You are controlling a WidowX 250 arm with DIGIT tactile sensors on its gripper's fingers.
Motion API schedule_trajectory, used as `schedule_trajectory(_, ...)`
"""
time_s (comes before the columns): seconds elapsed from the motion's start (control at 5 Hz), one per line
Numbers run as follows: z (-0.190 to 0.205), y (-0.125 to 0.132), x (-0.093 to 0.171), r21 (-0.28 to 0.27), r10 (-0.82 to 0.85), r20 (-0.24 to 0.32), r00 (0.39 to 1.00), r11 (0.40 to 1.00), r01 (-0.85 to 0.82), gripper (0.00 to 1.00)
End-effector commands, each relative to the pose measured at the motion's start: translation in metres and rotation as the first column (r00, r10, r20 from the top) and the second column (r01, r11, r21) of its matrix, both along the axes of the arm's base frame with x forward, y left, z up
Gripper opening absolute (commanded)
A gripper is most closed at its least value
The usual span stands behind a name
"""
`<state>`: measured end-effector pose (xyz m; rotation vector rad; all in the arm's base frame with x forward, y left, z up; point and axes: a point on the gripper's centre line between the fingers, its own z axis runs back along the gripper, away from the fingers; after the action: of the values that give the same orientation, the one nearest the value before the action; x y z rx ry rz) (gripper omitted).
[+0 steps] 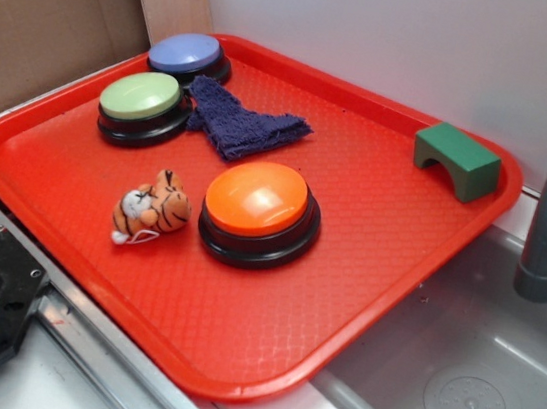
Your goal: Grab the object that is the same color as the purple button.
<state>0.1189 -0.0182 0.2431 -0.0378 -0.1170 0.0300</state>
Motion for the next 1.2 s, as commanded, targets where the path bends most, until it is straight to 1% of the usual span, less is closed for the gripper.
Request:
schedule_trajectory(0.0, 0.0, 0.0, 0.0, 0.0, 0.0, 0.0, 1.0, 1.0, 0.0, 1.0)
schedule_trajectory(0.2, -0.011, 0.001, 0.024, -0.146, 0.247, -0.016, 0.969, 0.958, -0.247, 1.0)
schedule_trajectory(0.4, -0.027, 0.006, 0.065, -0.185, 0.479, 0.002, 0.878, 0.863, -0.47, 1.0)
schedule_trajectory(0.6, -0.045, 0.015, 0.092, -0.235, 0.681, 0.001, 0.733, 0.712, -0.661, 1.0)
schedule_trajectory(0.8, -0.085, 0.024, 0.123, -0.223, 0.839, 0.08, 0.539, 0.542, -0.81, 1.0)
schedule_trajectory(1.0, -0.127, 0.031, 0.142, -0.212, 0.945, 0.091, 0.315, 0.328, -0.921, 1.0)
